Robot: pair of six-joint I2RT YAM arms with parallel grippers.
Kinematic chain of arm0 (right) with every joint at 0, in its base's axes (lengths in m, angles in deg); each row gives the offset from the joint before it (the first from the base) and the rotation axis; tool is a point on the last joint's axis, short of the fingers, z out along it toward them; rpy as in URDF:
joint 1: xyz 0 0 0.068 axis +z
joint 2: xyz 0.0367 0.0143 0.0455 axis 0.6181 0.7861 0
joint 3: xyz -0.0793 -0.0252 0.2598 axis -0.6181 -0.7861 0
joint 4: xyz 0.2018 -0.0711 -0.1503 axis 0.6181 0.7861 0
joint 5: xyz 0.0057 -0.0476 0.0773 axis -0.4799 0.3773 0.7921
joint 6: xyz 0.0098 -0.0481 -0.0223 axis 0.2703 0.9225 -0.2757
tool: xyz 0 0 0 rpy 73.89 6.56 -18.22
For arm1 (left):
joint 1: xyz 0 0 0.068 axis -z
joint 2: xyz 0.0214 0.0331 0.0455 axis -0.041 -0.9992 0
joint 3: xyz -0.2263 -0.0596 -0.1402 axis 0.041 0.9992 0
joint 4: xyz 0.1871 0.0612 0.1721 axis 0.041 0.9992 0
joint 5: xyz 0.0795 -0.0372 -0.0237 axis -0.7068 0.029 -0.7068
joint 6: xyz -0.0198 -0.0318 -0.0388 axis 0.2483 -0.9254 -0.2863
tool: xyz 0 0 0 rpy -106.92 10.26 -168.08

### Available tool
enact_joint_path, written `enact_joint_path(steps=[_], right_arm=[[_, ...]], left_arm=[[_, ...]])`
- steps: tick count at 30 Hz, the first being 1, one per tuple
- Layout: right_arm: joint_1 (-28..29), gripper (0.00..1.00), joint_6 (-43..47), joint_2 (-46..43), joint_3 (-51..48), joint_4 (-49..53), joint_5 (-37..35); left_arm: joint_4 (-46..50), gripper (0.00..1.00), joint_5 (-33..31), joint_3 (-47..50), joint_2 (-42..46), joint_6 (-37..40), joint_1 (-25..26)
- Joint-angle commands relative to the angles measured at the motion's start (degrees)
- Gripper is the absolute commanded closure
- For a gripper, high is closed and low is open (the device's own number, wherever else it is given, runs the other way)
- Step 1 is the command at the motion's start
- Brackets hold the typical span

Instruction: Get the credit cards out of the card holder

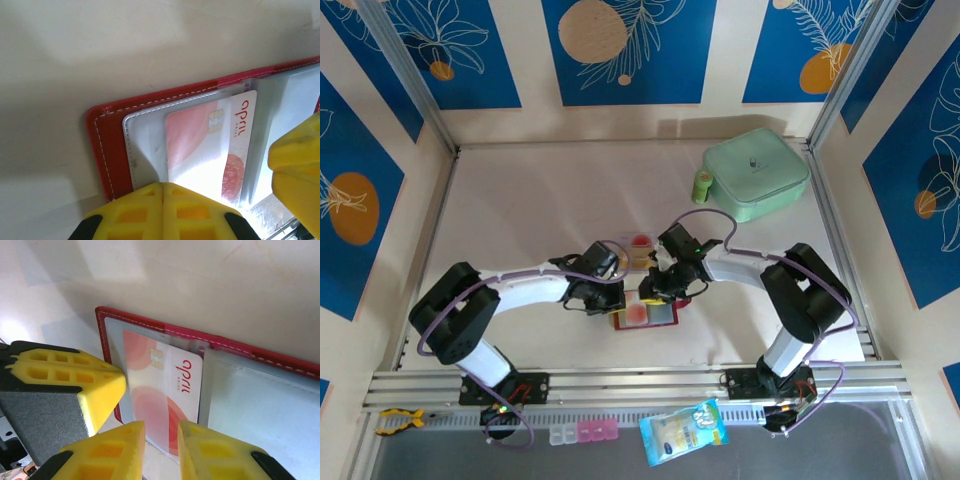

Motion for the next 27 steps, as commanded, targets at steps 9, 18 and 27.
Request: enact_joint_path(steps=[9, 18, 27], right_arm=[[-0.40, 0.75, 0.34, 0.03, -0.63, 2.26, 0.27], [-0.38, 0.75, 0.38, 1.85, -1.17, 1.05, 1.06], [-0.40, 0.76, 0.34, 3.50, -1.82, -0.60, 2.29]], left_arm=[[1.60, 1.00, 0.43, -2.34, -1.39, -0.13, 2.21], [3.27, 1.00, -1.93, -0.96, 0.64, -0.31, 2.20], [4.04, 1.00, -2.57, -0.63, 0.78, -0.26, 2.20]])
